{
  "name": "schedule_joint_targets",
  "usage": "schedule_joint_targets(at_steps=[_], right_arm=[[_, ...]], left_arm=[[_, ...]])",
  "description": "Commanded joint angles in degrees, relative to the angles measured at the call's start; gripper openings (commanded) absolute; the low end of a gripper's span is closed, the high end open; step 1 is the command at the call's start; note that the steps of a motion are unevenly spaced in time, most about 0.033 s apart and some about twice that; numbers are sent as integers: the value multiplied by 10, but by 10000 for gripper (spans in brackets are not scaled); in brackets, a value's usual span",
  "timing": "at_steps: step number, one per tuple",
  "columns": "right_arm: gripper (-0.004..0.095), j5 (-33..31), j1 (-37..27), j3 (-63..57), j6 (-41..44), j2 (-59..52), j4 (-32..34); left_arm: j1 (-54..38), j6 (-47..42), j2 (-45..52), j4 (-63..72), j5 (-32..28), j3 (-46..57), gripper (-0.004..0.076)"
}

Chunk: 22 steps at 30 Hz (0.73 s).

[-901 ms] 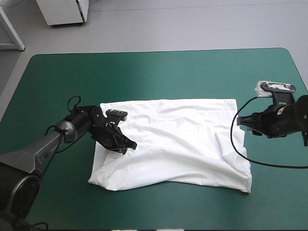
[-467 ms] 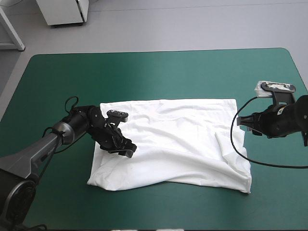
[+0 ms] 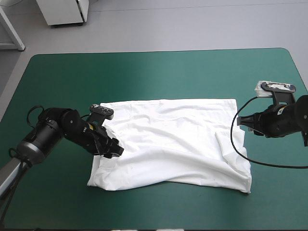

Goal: Fold the cloth

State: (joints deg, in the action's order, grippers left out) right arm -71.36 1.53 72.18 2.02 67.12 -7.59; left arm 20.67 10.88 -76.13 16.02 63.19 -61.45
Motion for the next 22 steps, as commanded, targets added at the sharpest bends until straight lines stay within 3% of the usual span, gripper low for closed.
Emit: schedule_joint_targets(at_steps=[1,14,22], right_arm=[[322,16,-1,19,-3,-10,0],[322,16,-1,19,-4,-10,0],[322,16,-1,19,-6,-10,0]], left_arm=[[1,-33,29,-48,51,-8,454],[1,-98,123,-48,75,87,386],[1,-137,141,-73,-19,179,386]])
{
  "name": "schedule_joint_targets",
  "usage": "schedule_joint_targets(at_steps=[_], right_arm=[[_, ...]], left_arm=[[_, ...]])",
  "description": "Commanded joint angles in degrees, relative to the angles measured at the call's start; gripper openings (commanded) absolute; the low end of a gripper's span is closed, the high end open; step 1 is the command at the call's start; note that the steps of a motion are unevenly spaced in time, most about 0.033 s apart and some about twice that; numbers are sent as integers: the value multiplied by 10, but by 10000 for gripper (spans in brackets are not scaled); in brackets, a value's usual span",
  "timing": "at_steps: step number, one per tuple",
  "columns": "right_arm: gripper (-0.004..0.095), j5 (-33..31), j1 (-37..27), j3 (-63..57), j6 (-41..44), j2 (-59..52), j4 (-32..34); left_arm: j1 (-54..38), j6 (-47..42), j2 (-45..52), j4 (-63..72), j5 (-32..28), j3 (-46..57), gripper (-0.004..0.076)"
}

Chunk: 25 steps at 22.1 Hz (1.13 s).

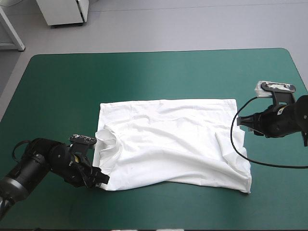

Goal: Fold the cloth

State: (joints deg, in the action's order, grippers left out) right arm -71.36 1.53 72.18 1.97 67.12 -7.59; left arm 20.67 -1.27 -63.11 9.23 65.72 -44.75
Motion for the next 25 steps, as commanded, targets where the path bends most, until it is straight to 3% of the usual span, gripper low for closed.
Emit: schedule_joint_targets(at_steps=[1,4,7,10,14,21,25], right_arm=[[322,16,-1,19,-4,-10,-2],[322,16,-1,19,-4,-10,-2],[322,16,-1,11,-7,-10,6],[322,16,-1,-29,-7,-10,19],[322,16,-1,-65,-1,-10,6],[322,16,-1,-69,-1,-15,-6],[329,16,-1,-100,-2,-32,-6]], left_arm=[[1,-16,11,-11,-69,36,386],[1,-21,10,-13,-110,81,368],[1,-20,10,-14,-151,104,253],[1,-20,6,-13,-199,104,205],[1,-17,-55,-8,-192,116,141],[1,-14,-125,1,-203,125,125],[1,-13,-125,1,-203,125,-6]])
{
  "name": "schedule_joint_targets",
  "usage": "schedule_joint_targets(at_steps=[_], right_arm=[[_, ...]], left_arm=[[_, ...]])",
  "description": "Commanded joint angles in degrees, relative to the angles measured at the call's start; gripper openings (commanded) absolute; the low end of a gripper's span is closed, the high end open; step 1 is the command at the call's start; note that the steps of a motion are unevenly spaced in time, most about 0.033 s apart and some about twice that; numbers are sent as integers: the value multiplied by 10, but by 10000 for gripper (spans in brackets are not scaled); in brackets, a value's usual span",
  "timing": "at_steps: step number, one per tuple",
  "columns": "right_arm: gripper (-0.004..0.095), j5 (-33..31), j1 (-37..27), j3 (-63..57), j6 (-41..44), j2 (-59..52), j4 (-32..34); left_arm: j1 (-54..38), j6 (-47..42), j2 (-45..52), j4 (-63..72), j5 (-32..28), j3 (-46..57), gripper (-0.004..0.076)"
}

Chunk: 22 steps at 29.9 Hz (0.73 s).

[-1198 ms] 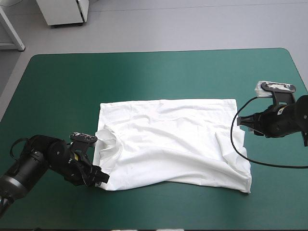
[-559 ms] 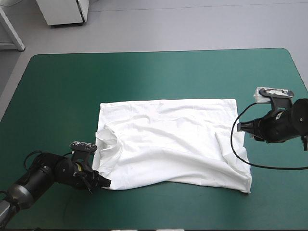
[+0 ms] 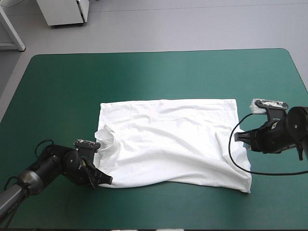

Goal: Fold the cloth

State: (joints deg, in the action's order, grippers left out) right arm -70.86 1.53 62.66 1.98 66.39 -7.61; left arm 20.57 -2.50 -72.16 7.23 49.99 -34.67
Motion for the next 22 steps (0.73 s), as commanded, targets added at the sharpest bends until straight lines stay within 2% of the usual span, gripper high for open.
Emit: schedule_joint_targets(at_steps=[1,6,9,15,22], right_arm=[[340,11,-1,-17,-2,-30,-8],[447,11,-1,-77,-8,-54,-49],[501,11,-1,-116,-8,-60,-51],[498,40,-1,-196,-20,-60,-39],[498,113,-1,-242,-23,-57,-36]], left_arm=[[2,0,-35,21,-45,24,-7],[2,0,-35,19,-53,24,-9],[2,0,-35,19,-53,24,-9],[2,0,-35,20,-53,24,-9],[2,-1,-35,21,-56,24,-9]])
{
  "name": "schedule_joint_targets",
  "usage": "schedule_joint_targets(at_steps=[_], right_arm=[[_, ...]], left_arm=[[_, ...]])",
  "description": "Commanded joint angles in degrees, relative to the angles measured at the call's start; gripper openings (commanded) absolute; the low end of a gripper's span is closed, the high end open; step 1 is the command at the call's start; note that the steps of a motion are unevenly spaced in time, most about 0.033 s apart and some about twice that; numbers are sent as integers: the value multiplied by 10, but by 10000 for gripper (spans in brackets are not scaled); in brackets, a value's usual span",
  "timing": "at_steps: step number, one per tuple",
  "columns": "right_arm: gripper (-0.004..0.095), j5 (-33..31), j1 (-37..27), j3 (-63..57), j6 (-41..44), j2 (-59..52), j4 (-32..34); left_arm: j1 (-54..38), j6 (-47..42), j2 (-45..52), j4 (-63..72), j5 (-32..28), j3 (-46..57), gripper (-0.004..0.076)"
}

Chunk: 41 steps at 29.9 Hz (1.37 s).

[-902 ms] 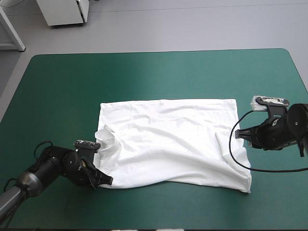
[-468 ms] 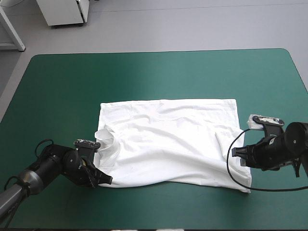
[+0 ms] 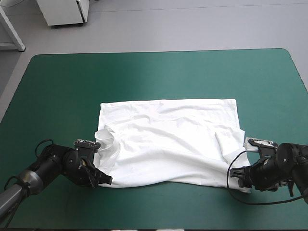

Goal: Fold the cloth

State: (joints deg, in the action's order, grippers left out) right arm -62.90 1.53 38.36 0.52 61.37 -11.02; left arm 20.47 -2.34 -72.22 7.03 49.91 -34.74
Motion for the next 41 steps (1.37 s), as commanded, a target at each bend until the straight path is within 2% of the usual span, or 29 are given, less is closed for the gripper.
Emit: schedule_joint_targets(at_steps=[1,5,12,21,27,30,33,41], right_arm=[[498,43,-1,-3,-9,-5,-2],[479,64,-1,-25,-9,11,-2],[387,100,-1,-47,-17,34,-31],[122,106,-1,-87,-21,61,-48],[-19,87,-1,-100,-24,70,-52],[-19,63,-1,-80,-24,61,-53],[-19,29,-1,-33,-21,48,-53],[-19,-40,-1,153,-12,28,-44]], left_arm=[[3,-6,-34,22,-56,25,-9],[3,-1,-34,23,-57,25,-9],[3,-2,-34,28,-57,25,-9],[3,-2,-34,28,-64,25,-9],[3,-2,-34,48,-70,25,-9],[3,-2,-34,50,-68,24,-9],[3,-1,-34,47,-27,-5,-9],[3,23,-7,39,61,-176,-9]])
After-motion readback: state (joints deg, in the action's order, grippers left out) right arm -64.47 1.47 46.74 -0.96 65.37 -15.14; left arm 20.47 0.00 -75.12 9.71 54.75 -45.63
